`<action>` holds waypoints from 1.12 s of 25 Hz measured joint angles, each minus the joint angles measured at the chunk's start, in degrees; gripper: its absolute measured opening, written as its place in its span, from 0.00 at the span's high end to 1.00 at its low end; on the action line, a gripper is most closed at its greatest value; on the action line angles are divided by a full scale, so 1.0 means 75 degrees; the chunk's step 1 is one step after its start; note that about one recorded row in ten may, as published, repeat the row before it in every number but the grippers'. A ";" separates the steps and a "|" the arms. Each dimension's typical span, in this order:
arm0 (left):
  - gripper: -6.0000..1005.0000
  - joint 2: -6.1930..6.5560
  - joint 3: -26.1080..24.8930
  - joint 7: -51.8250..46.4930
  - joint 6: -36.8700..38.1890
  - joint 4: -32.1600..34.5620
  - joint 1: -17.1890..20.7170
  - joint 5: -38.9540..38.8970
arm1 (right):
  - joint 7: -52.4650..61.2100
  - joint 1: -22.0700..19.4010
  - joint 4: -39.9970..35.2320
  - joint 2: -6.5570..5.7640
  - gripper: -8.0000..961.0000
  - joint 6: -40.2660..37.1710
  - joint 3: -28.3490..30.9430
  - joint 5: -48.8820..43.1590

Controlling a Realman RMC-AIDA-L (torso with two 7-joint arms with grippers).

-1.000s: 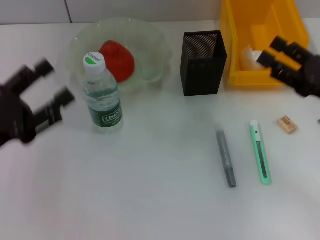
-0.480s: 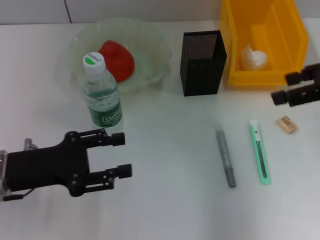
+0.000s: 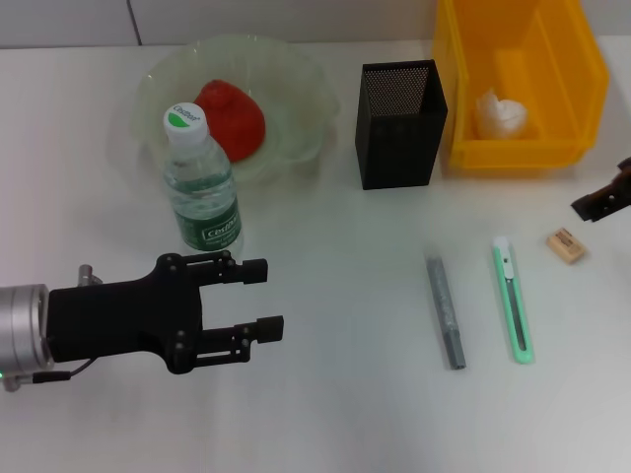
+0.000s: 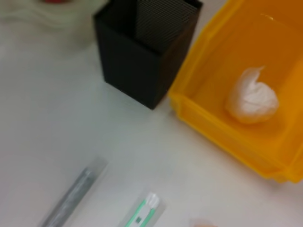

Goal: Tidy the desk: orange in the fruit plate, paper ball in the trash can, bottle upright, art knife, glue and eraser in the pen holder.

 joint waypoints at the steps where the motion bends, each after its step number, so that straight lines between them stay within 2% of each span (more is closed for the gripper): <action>1: 0.31 0.0000 0.0000 0.0000 0.0000 0.0000 0.0000 0.0000 | 0.0000 0.0000 0.0000 0.0000 0.20 0.0000 0.0000 0.0000; 2: 0.31 -0.0010 0.0047 -0.0001 -0.0048 0.0006 -0.0006 0.0002 | -0.0035 0.0107 0.0679 -0.0010 0.20 0.0492 0.0042 0.0030; 5: 0.31 -0.0018 0.0059 -0.0040 -0.0054 0.0017 -0.0022 0.0003 | -0.0130 0.0215 0.1137 -0.0011 0.20 0.0842 0.0045 0.0146; 14: 0.31 -0.0022 0.0067 -0.0183 -0.0080 0.0025 -0.0070 0.0015 | 0.0024 0.0978 0.2712 0.0018 0.20 0.1075 -0.0132 0.0372; 17: 0.31 -0.0123 0.0088 -0.0184 -0.0249 0.0029 -0.0061 0.0193 | 0.0124 0.1091 0.3108 0.0028 0.20 0.1255 -0.0349 0.0373; 28: 0.31 -0.0152 0.0065 -0.0181 -0.0360 0.0029 0.0007 0.0306 | 0.0634 0.1110 0.3613 0.0043 0.20 0.1814 -0.1027 0.0339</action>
